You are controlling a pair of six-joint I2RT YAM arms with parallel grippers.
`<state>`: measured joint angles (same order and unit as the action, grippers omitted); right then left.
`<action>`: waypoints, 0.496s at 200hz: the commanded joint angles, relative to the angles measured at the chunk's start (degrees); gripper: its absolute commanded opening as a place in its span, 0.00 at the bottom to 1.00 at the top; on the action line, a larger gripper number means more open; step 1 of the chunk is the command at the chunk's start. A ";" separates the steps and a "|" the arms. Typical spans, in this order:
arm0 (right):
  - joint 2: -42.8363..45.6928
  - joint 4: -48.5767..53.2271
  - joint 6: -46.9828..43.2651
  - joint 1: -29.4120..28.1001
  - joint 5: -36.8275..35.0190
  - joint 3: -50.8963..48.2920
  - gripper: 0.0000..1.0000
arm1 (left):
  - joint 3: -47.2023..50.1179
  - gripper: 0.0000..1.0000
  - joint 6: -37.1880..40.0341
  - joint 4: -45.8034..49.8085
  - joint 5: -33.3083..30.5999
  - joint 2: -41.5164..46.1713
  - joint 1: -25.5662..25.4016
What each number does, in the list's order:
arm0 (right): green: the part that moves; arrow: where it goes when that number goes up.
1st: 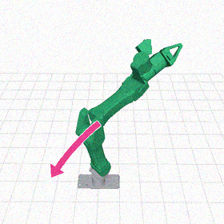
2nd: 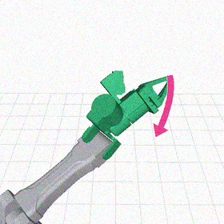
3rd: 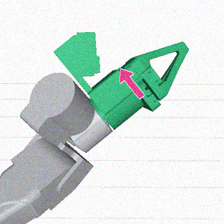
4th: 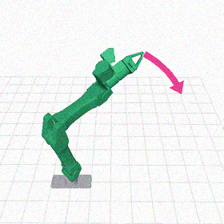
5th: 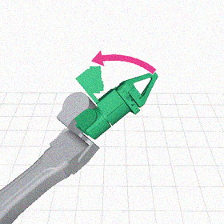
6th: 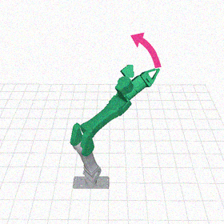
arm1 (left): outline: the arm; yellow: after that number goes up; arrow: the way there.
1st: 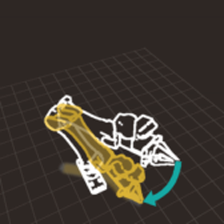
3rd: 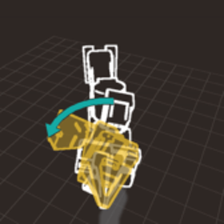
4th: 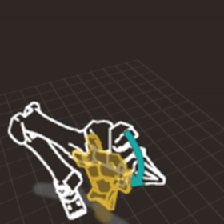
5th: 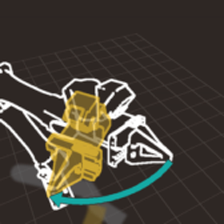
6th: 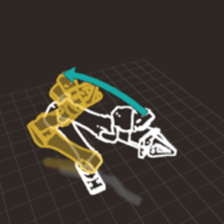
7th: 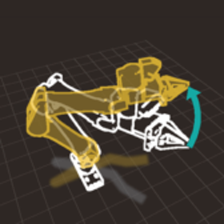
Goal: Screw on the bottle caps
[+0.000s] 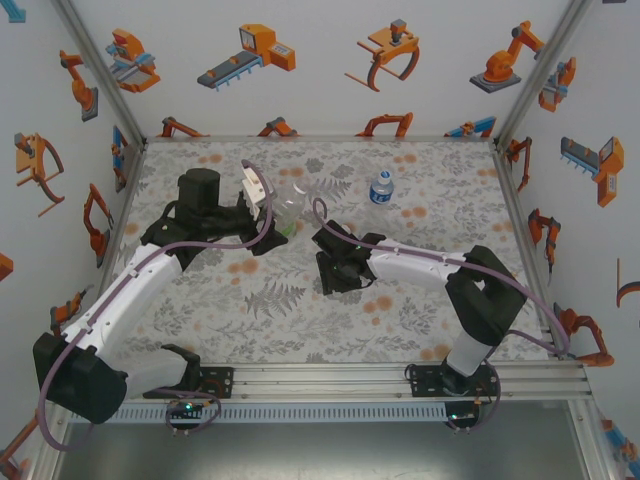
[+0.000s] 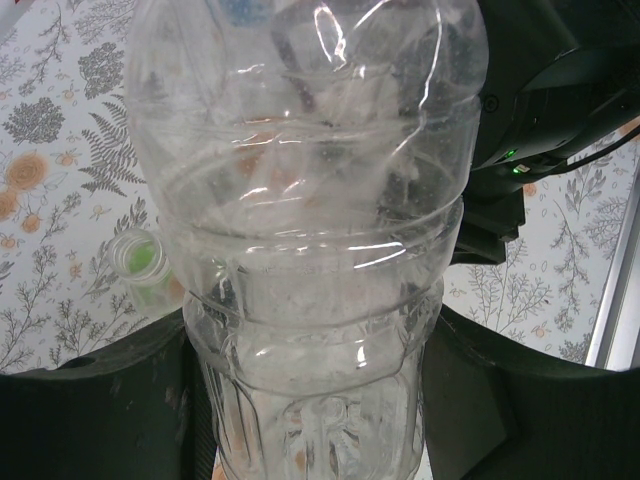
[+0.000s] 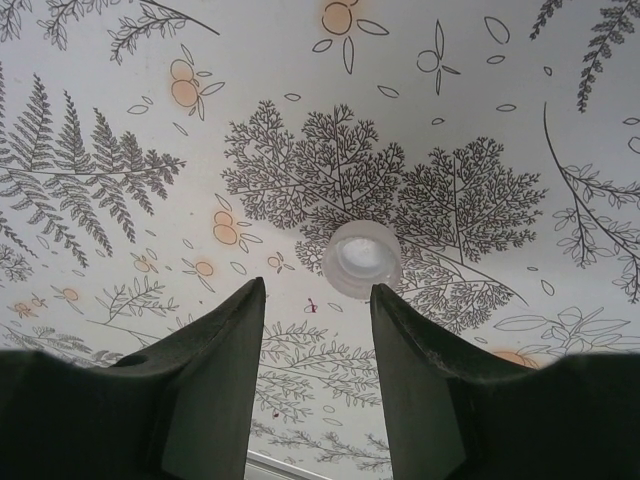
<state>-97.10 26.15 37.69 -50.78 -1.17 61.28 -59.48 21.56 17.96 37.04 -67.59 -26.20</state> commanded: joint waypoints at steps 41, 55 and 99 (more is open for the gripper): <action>-0.45 2.54 -1.23 -0.54 -3.57 2.27 0.49 | -1.46 0.01 -0.86 0.44 0.26 -0.52 0.25; -0.95 2.28 -1.13 -0.54 -3.19 2.16 0.49 | -1.53 0.01 -0.91 0.50 0.31 -0.64 0.19; -1.92 1.18 -0.86 -0.54 -2.06 2.08 0.48 | -1.57 0.01 -0.99 0.54 0.28 -0.86 0.26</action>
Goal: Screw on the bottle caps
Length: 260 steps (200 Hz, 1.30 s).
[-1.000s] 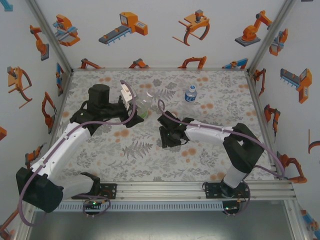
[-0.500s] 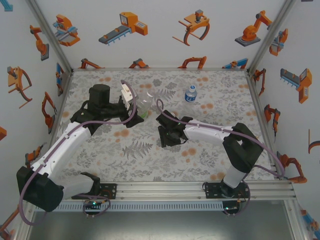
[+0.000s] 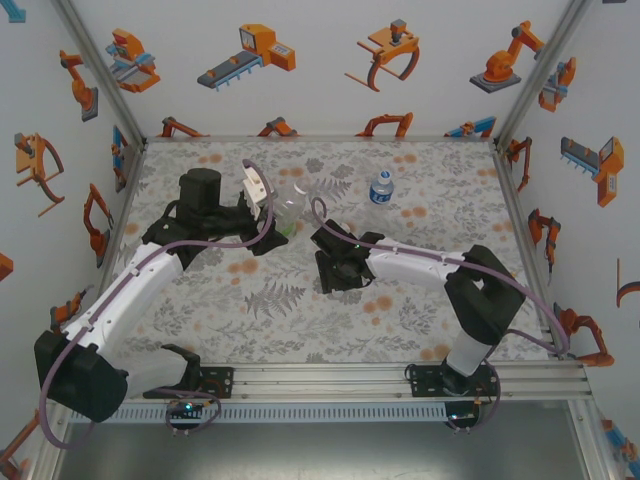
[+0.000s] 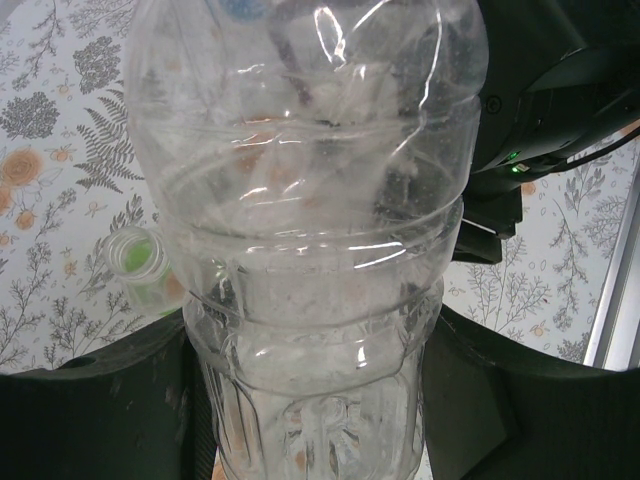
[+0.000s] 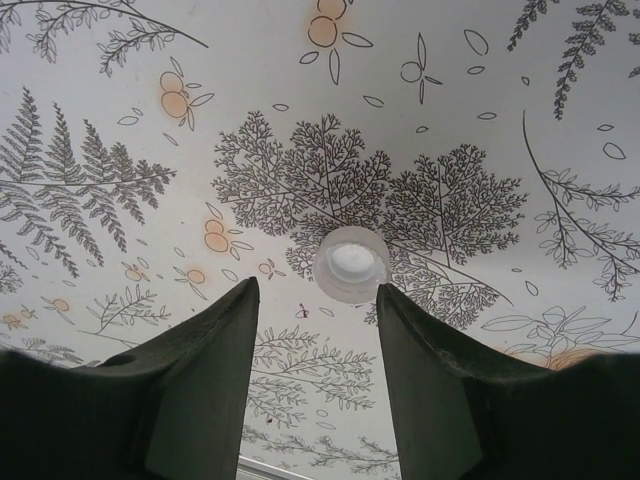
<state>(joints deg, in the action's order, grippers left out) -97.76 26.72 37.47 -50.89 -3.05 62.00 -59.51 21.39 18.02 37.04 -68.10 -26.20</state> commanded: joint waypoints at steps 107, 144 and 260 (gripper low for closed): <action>-2.77 0.82 -1.24 -0.43 -0.55 0.77 0.48 | -1.84 0.01 -1.13 0.77 -0.05 -0.81 0.24; -3.31 0.09 -1.05 -0.43 -0.25 -0.29 0.42 | -1.84 0.01 -1.14 0.79 -0.32 -1.06 0.25; 0.28 -19.23 -0.25 9.63 17.09 -5.77 0.24 | -1.91 0.01 -1.08 1.11 -0.76 -1.48 0.27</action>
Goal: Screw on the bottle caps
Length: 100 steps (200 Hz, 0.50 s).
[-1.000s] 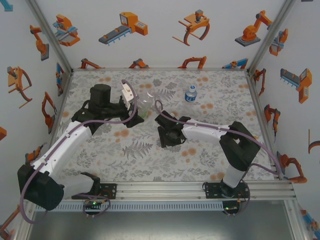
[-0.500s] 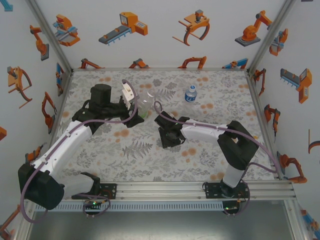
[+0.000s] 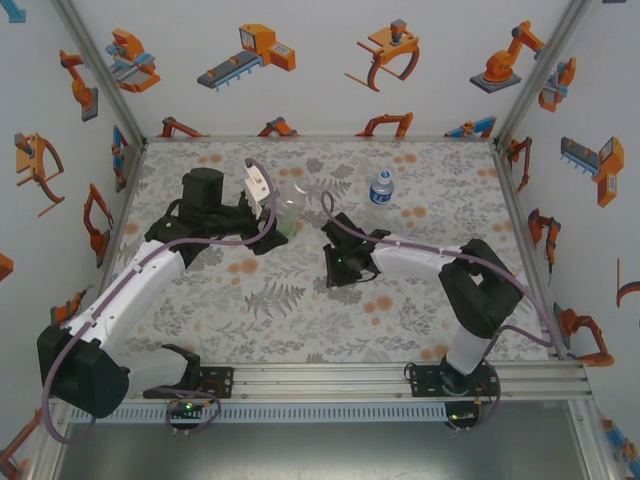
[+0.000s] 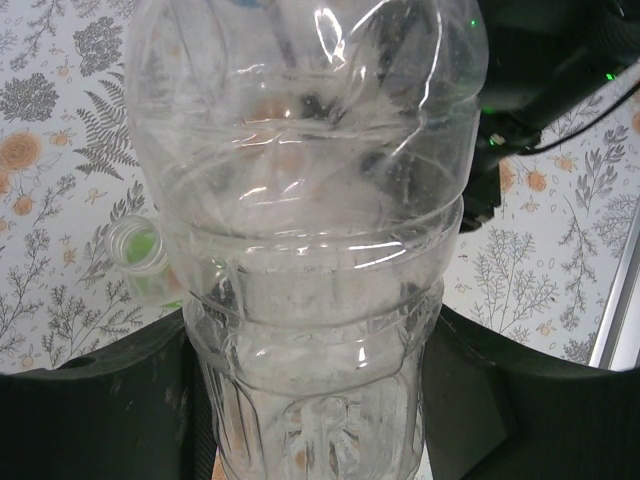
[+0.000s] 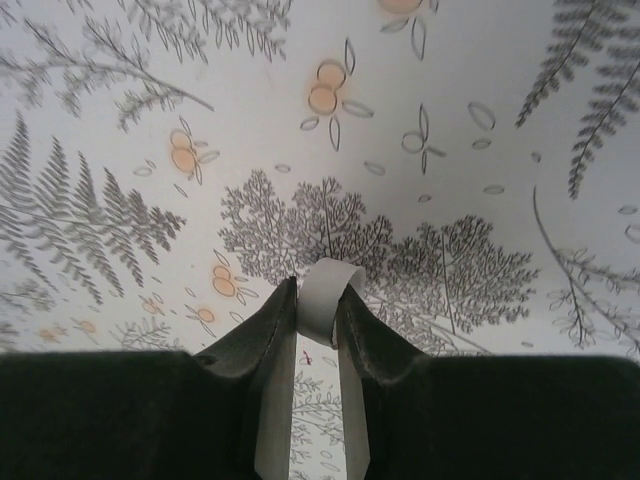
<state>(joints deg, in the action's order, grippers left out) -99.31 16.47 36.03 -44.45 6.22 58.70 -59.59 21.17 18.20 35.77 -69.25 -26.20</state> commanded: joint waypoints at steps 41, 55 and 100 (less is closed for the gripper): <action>2.36 -25.87 8.82 11.17 18.89 -13.15 0.28 | -1.89 0.01 -0.95 0.92 0.68 -0.63 0.22; 3.33 -26.66 9.92 13.02 19.98 -15.69 0.30 | -1.97 0.01 -1.02 0.87 0.74 -0.85 0.26; 8.37 -19.07 8.16 15.62 14.56 -19.83 0.35 | -2.06 0.01 -1.05 0.88 0.73 -1.41 0.25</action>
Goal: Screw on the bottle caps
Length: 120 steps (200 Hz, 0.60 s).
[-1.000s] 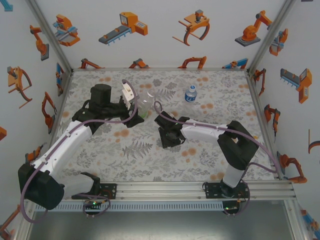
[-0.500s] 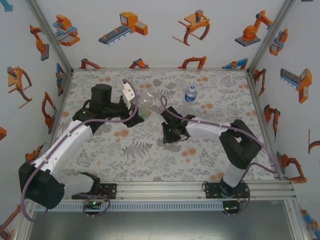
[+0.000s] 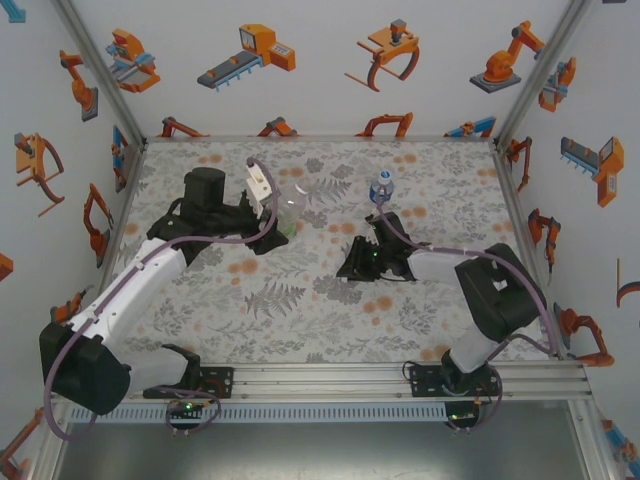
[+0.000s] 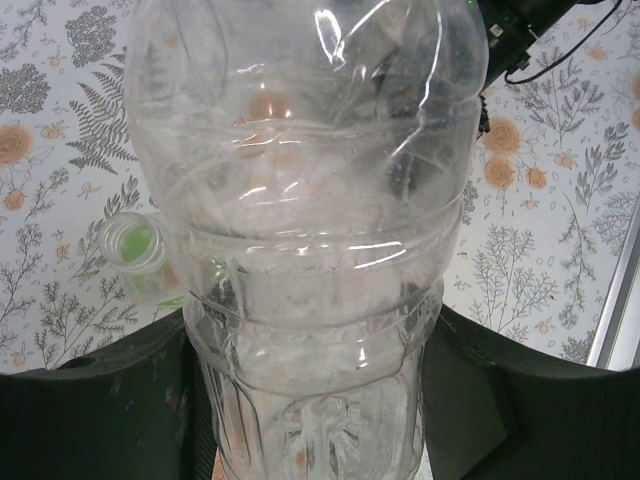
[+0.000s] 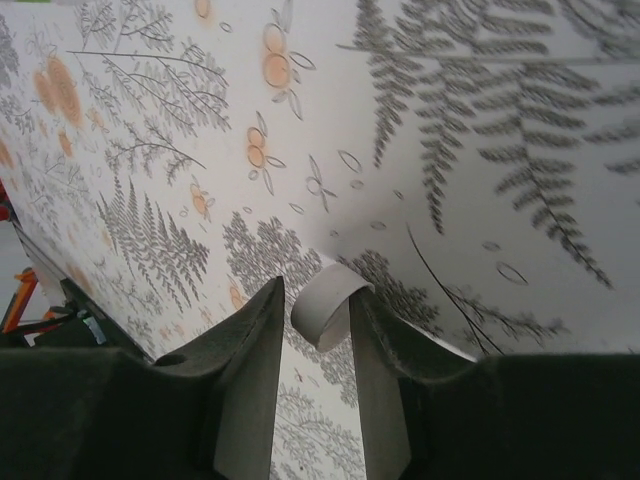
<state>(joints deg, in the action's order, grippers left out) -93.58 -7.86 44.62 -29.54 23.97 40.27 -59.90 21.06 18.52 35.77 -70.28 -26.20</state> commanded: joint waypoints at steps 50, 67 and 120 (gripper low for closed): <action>3.94 12.99 -2.96 0.71 -7.51 0.36 0.35 | -2.02 0.01 -1.34 0.54 0.96 -1.40 0.27; 3.68 12.67 -2.92 0.71 -6.49 0.86 0.35 | -2.06 0.01 -1.29 0.54 0.92 -1.59 0.22; 7.62 17.35 -3.97 0.54 -9.31 4.67 0.39 | -2.15 0.01 -1.39 0.50 0.95 -1.67 0.22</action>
<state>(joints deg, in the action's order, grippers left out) -88.75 3.38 42.68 -28.99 18.70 41.21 -60.01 20.51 18.55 35.79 -71.88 -26.20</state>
